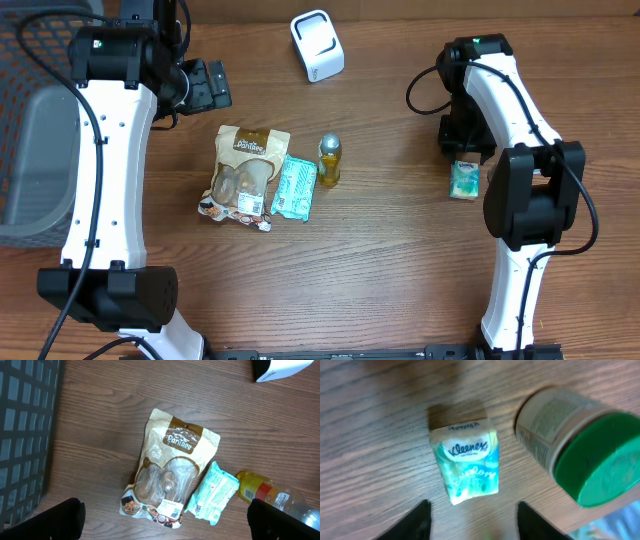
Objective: Scan the item barcode
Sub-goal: 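Carry the Kleenex pack right and set it down near the jar, then move the right gripper left and grasp the oil bottle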
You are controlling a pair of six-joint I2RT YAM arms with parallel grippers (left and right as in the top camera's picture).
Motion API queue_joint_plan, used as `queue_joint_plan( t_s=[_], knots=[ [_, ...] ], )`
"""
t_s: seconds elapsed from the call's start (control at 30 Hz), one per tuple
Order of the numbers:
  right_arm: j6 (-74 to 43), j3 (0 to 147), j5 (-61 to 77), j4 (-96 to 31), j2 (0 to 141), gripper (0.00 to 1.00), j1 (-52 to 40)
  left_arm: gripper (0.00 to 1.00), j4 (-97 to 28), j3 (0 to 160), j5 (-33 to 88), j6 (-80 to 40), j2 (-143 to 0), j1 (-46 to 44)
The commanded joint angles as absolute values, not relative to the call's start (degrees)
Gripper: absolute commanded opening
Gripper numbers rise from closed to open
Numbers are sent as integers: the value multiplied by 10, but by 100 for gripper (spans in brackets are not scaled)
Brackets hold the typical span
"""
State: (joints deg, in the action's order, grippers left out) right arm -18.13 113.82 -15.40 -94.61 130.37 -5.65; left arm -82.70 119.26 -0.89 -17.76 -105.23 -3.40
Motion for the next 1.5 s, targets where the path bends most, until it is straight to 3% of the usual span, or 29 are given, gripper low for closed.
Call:
queue_joint_plan(
  t_s=[0.0, 0.07, 0.23, 0.57, 1.1, 1.47],
  knots=[
    [-183, 1135, -158, -946, 1291, 64, -55, 100, -825, 1201, -6, -171, -1053, -38],
    [-189, 1134, -158, -947, 1291, 70, -55, 99, -825, 1201, -6, -171, -1053, -38],
    [-210, 1134, -159, -942, 1291, 76, -55, 100, -825, 1201, -6, -171, -1053, -38],
    [-226, 1135, -158, -935, 1259, 75, -81, 100, -825, 1201, -6, -171, -1053, -38],
    [-225, 1135, -154, -917, 1119, 76, -200, 100, -825, 1201, -6, -171, -1053, -38],
    [-226, 1135, -139, -893, 1107, 76, -270, 100, -825, 1201, -6, -171, -1053, -38]
  ],
)
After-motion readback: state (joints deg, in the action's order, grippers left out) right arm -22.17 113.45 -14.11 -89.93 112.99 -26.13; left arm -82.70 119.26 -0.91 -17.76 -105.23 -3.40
